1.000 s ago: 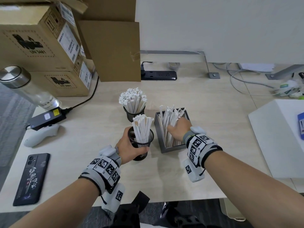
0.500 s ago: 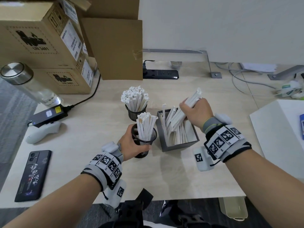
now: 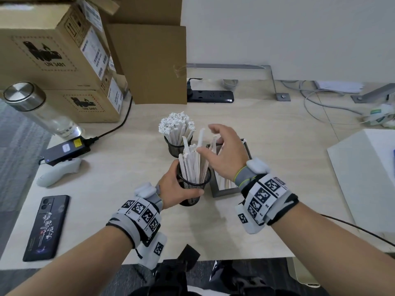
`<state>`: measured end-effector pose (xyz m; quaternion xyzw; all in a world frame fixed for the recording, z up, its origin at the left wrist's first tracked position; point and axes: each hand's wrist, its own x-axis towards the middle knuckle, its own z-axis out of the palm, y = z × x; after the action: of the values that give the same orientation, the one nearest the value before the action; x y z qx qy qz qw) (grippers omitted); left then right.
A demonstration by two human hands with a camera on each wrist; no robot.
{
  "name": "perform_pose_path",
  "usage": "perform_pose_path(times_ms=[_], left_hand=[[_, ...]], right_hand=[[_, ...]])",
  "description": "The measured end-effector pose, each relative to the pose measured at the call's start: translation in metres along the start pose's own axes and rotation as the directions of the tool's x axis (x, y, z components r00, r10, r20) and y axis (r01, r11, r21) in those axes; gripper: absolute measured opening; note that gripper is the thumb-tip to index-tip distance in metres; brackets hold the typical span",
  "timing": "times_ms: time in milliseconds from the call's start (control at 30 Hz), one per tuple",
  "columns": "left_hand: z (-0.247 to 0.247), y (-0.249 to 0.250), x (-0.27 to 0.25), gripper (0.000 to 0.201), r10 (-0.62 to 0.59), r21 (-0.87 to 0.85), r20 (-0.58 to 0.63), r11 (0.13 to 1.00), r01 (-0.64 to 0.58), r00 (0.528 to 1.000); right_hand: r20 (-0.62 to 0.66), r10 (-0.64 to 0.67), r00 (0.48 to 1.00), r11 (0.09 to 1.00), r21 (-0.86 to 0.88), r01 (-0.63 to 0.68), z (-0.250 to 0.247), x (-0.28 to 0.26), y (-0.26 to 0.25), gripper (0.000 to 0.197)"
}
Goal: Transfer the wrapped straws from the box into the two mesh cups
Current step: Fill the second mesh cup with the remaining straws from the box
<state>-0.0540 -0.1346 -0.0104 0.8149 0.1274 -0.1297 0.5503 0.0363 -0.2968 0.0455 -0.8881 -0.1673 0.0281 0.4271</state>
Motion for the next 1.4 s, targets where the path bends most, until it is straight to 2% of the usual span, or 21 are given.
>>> perform_pose_path(times_ms=[100,200,267,367,400,467,533,567,633,733,800,867,900,1000,1100,1167,1200,1400], left_hand=[[0.001,-0.003,0.0,0.088,-0.005,-0.007,0.014,1.0,0.005,1.0],[0.003,-0.004,0.002,0.081,-0.011,-0.013,0.019,1.0,0.011,1.0],[0.003,-0.003,0.002,0.08,-0.015,-0.009,0.011,1.0,0.015,1.0],[0.001,-0.001,0.003,0.075,-0.004,0.019,0.01,1.0,0.003,1.0],[0.001,-0.001,0.003,0.072,0.001,0.031,0.013,1.0,-0.002,1.0],[-0.002,-0.001,0.003,0.069,-0.002,0.032,0.012,0.999,0.001,1.0],[-0.002,-0.003,0.004,0.074,-0.011,0.006,0.011,1.0,0.011,1.0],[-0.002,-0.005,0.004,0.08,-0.017,-0.011,0.0,1.0,0.017,1.0],[-0.002,-0.009,0.005,0.093,-0.038,-0.044,-0.037,0.998,0.036,0.999],[-0.006,-0.015,0.005,0.105,-0.068,-0.047,-0.073,0.997,0.065,0.995],[-0.008,-0.016,0.006,0.101,-0.085,-0.033,-0.079,0.996,0.083,0.993],[-0.007,-0.017,0.006,0.095,-0.102,-0.025,-0.084,0.995,0.1,0.991],[-0.007,-0.018,0.006,0.093,-0.105,-0.022,-0.087,0.994,0.104,0.991],[-0.005,-0.02,0.007,0.091,-0.105,0.001,-0.095,0.994,0.106,0.99],[-0.003,-0.02,0.006,0.088,-0.103,0.027,-0.095,0.994,0.106,0.99],[-0.003,-0.021,0.005,0.088,-0.104,0.034,-0.09,0.994,0.107,0.991],[-0.002,-0.02,0.005,0.088,-0.106,0.038,-0.09,0.993,0.109,0.99],[-0.002,-0.021,0.002,0.088,-0.115,0.052,-0.095,0.991,0.12,0.989]], right_hand=[[0.103,-0.03,0.994,0.999,0.014,0.029,0.008,-0.002,0.003,0.07],[0.267,-0.104,0.958,0.988,-0.087,0.131,0.024,-0.009,0.004,0.066],[0.241,-0.15,0.959,0.982,-0.074,0.173,0.026,-0.011,0.004,0.064],[0.151,-0.173,0.973,0.976,-0.108,0.19,0.026,-0.007,0.003,0.073],[0.16,-0.191,0.968,0.968,-0.134,0.213,0.027,-0.006,0.002,0.075],[0.257,-0.227,0.94,0.943,-0.185,0.278,0.032,-0.007,0.001,0.072],[0.304,-0.24,0.922,0.932,-0.193,0.306,0.036,-0.011,0.005,0.067],[0.273,-0.228,0.935,0.944,-0.172,0.28,0.036,-0.013,0.008,0.064],[0.128,-0.148,0.981,0.984,-0.084,0.16,0.031,-0.013,0.016,0.053],[-0.066,0.09,0.994,0.996,0.016,-0.089,0.019,-0.008,0.031,0.022],[-0.086,0.323,0.942,0.946,0.019,-0.323,0.011,-0.004,0.046,0.015],[-0.037,0.529,0.848,0.847,-0.049,-0.53,0.006,-0.002,0.061,0.016],[-0.009,0.593,0.805,0.801,-0.089,-0.591,0.005,-0.001,0.066,0.015],[0.039,0.675,0.737,0.733,-0.159,-0.662,0.01,0.004,0.074,0.025],[0.067,0.708,0.703,0.705,-0.123,-0.698,0.015,0.007,0.073,0.031],[0.079,0.692,0.718,0.722,-0.083,-0.687,0.019,0.009,0.072,0.047],[0.081,0.673,0.735,0.74,-0.069,-0.669,0.021,0.01,0.07,0.049],[0.15,0.607,0.78,0.794,-0.077,-0.603,0.019,0.008,0.062,0.023]])
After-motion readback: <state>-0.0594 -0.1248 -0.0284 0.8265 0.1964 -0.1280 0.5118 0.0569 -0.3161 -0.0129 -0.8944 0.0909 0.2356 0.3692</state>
